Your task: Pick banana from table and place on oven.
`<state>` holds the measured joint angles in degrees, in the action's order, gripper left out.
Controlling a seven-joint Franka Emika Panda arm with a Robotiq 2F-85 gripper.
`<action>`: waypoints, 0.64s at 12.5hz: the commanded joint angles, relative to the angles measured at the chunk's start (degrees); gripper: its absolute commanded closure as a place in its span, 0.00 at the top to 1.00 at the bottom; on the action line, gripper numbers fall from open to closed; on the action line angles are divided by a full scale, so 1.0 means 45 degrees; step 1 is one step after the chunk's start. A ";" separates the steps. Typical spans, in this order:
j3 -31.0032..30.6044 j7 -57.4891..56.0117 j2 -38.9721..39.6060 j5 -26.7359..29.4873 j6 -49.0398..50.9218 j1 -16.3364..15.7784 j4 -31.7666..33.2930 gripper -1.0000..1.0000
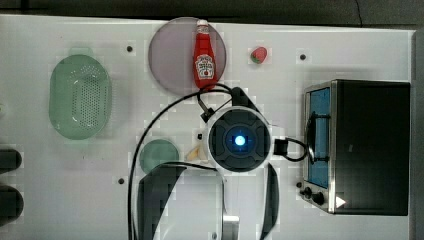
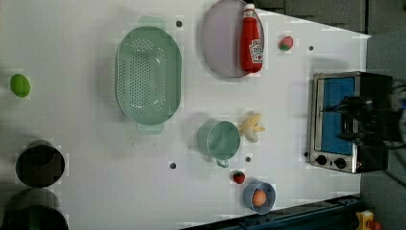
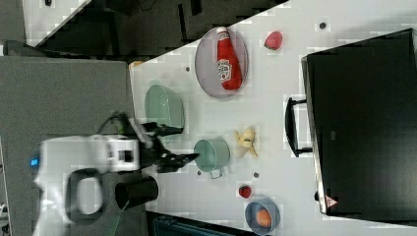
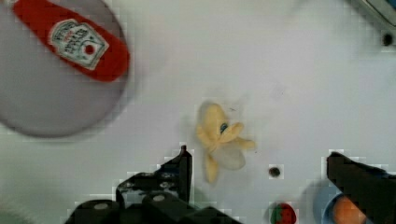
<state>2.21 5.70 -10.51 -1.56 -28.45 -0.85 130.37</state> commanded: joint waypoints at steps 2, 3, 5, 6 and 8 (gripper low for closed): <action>-0.0430 0.0330 0.1100 0.0018 -0.2201 0.0098 0.1496 1.00; -0.0495 0.0330 0.1597 0.0018 -0.2970 0.0085 0.1826 1.00; -0.0648 0.0331 0.2646 0.0018 -0.4475 0.0076 0.2271 1.00; -0.0727 0.0332 0.3175 0.0021 -0.5092 0.0074 0.2371 1.00; -0.0893 0.0339 0.4213 0.0029 -0.5988 0.0055 0.2393 1.00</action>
<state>-1.89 5.94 7.25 -0.28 -55.73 -0.69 141.67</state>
